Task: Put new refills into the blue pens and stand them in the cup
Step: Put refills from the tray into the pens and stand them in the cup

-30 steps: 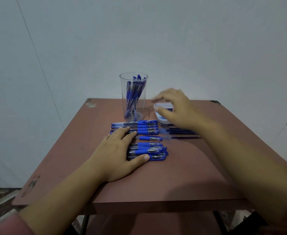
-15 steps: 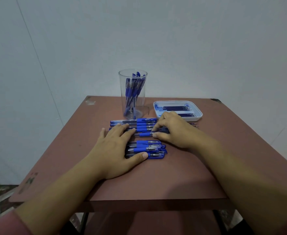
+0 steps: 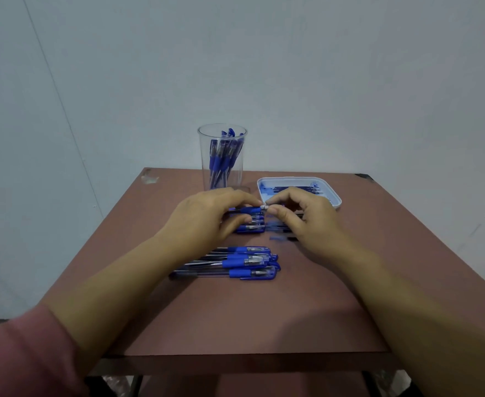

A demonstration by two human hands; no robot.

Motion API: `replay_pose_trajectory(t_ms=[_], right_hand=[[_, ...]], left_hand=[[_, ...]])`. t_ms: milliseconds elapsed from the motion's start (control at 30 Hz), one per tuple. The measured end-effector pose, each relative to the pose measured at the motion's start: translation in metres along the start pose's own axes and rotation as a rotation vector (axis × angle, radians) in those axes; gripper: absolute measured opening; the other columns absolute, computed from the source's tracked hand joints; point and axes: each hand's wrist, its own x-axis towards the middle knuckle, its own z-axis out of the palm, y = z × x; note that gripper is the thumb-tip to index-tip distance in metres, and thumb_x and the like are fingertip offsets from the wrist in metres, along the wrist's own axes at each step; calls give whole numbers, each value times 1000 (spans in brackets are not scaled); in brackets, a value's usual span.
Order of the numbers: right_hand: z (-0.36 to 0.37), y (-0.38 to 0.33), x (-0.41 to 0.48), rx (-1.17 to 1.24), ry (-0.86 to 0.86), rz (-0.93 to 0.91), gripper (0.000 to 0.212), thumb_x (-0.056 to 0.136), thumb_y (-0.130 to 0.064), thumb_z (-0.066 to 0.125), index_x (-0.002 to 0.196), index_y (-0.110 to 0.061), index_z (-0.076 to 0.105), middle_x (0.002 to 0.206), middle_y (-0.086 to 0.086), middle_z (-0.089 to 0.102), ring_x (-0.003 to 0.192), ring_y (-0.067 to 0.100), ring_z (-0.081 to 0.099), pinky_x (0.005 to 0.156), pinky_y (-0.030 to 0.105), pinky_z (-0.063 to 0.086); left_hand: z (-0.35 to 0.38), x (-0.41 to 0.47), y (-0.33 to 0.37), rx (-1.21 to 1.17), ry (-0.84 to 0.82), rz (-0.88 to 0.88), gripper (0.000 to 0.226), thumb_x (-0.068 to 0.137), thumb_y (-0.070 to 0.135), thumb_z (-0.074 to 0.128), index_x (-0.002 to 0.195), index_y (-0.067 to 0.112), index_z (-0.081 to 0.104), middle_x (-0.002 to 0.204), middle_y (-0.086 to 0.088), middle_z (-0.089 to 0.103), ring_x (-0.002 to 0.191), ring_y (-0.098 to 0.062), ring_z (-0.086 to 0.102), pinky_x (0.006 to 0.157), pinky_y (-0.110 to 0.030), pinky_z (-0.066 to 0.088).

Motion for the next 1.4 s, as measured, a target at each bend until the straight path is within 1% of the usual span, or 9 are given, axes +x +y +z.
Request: replay_pose_trajectory(t_ms=[167, 300, 500, 767, 833, 967, 1233, 1333, 1400], right_hand=[[5, 13, 3, 75, -68, 84, 7, 84, -38, 67, 90, -35, 69, 85, -11, 69, 83, 19, 67, 75, 42, 58], [6, 11, 5, -22, -57, 8, 17, 88, -23, 68, 87, -40, 65, 84, -26, 67, 82, 1, 65, 71, 14, 49], [6, 8, 3, -38, -62, 10, 22, 89, -19, 67, 85, -40, 65, 85, -18, 69, 85, 7, 66, 75, 30, 56], [-5, 9, 0, -102, -16, -5, 22, 88, -11, 68, 83, -33, 67, 80, -21, 67, 82, 1, 64, 73, 13, 47], [-12, 12, 0, -119, -18, 21, 27, 87, -10, 69, 80, -36, 66, 79, -21, 67, 81, 0, 64, 73, 12, 47], [-15, 14, 0, -170, -75, 59, 29, 84, -16, 74, 80, -43, 63, 83, -16, 67, 82, 2, 64, 76, 19, 49], [-8, 17, -3, -381, -237, 11, 13, 78, -48, 73, 90, -47, 66, 91, -12, 57, 88, -1, 52, 73, 16, 39], [-2, 18, -2, -418, -279, 1, 32, 76, -64, 59, 97, -42, 68, 93, -12, 57, 91, 2, 48, 78, 22, 40], [0, 17, 0, -450, -297, -29, 32, 79, -62, 58, 98, -39, 69, 93, -17, 61, 92, 1, 45, 82, 27, 38]], left_hand=[[15, -8, -10, -98, 7, -41, 30, 93, 26, 62, 120, 38, 62, 104, 18, 64, 88, -2, 59, 75, -29, 53], [16, -10, -12, -141, -37, -99, 31, 95, 27, 57, 122, 42, 58, 106, 19, 62, 92, -3, 58, 78, -30, 53], [13, -10, -12, -246, -103, -126, 33, 97, 25, 55, 125, 43, 60, 109, 22, 64, 94, 0, 60, 80, -24, 51], [11, -14, -19, -296, -166, -154, 37, 100, 26, 50, 127, 51, 55, 121, 23, 64, 109, 2, 58, 95, -29, 50], [9, -15, -23, -295, -135, -155, 42, 99, 26, 51, 125, 58, 50, 117, 19, 66, 105, 1, 60, 91, -27, 50], [10, -14, -27, -208, -76, -122, 42, 95, 28, 58, 125, 57, 48, 94, 12, 66, 82, -6, 59, 72, -26, 49], [8, -16, -35, -207, -14, -163, 30, 84, 34, 73, 112, 42, 69, 105, 16, 72, 93, -3, 67, 82, -37, 55], [8, -16, -34, -192, -7, -153, 30, 82, 34, 75, 111, 40, 70, 106, 15, 72, 94, -2, 67, 83, -36, 56], [7, -16, -33, -195, 5, -148, 30, 81, 33, 75, 111, 39, 70, 105, 14, 73, 92, -2, 67, 82, -35, 56]])
